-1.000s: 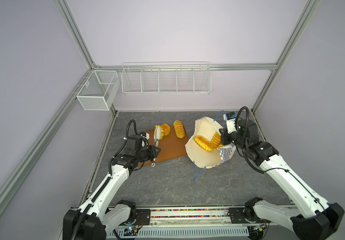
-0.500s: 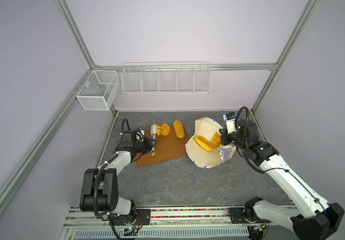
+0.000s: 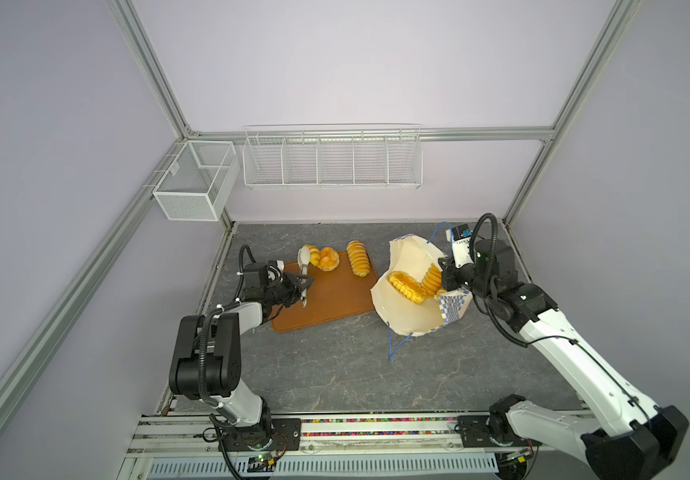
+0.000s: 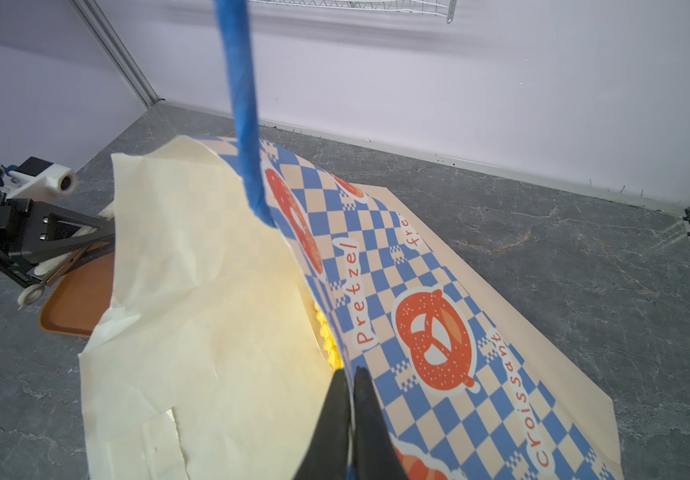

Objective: Take the fake bread out of the paper bag
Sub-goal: 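Lower the bun onto the orange tray and open the left tongs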

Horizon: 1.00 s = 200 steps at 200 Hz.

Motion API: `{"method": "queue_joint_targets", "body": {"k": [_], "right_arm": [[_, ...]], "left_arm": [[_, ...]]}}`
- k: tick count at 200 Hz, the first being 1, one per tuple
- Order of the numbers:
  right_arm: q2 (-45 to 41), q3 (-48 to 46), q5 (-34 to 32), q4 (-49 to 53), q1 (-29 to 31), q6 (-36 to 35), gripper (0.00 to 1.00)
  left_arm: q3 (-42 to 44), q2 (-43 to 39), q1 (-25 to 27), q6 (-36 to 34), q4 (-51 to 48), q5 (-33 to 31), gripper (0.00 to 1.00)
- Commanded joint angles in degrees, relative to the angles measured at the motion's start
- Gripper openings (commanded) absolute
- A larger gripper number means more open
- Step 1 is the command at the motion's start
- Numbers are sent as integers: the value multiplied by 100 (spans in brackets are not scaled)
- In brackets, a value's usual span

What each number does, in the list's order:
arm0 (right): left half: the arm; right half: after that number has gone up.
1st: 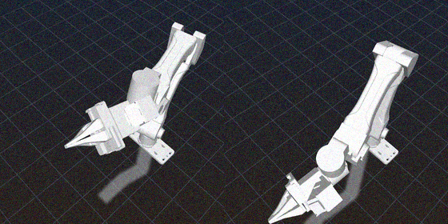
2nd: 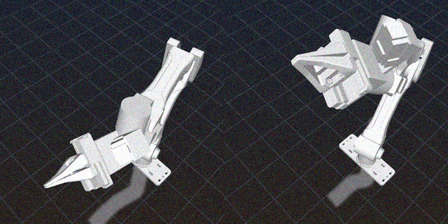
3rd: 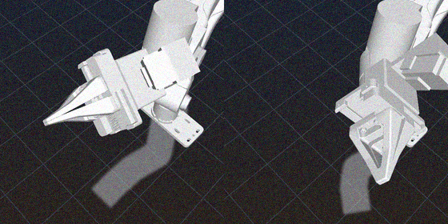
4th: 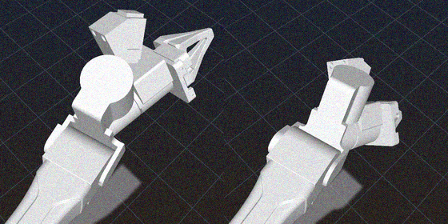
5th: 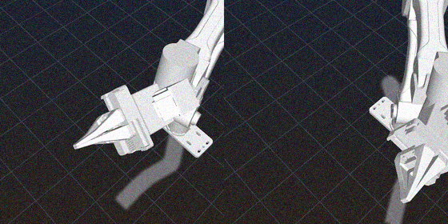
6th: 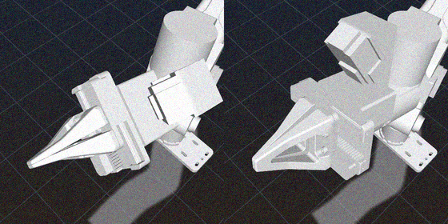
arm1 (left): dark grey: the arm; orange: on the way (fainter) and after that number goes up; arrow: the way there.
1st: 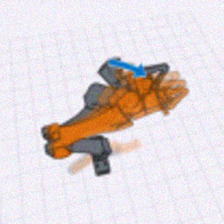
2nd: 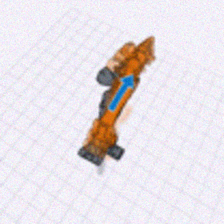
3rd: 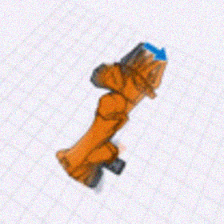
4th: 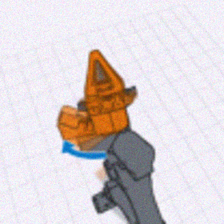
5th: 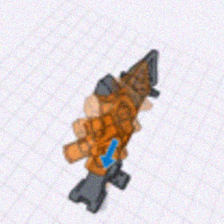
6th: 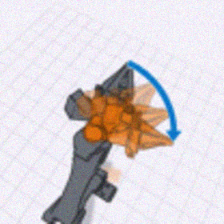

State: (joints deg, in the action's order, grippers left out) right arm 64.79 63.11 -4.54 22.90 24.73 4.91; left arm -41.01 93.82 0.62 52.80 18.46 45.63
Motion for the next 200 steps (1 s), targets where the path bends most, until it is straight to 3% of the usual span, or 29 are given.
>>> {"method": "queue_joint_targets", "body": {"k": [1, 49, 112, 140, 200], "right_arm": [[60, 8, -56, 66, -43, -7, 7], [42, 34, -74, 84, -39, -1, 7], [60, 52, -34, 64, -41, 48, 7], [33, 41, -21, 73, -42, 53, 7], [-49, 30, -78, 145, -43, -9, 7]], "left_arm": [[150, 193, -53, -11, 383, 177, 0], [201, -51, -62, 83, 545, 303, 0], [-264, -904, -79, -587, -790, 231, 0], [-244, -861, -240, -739, -1143, 203, 0], [-130, -423, -335, -638, -786, 210, 0]]}}
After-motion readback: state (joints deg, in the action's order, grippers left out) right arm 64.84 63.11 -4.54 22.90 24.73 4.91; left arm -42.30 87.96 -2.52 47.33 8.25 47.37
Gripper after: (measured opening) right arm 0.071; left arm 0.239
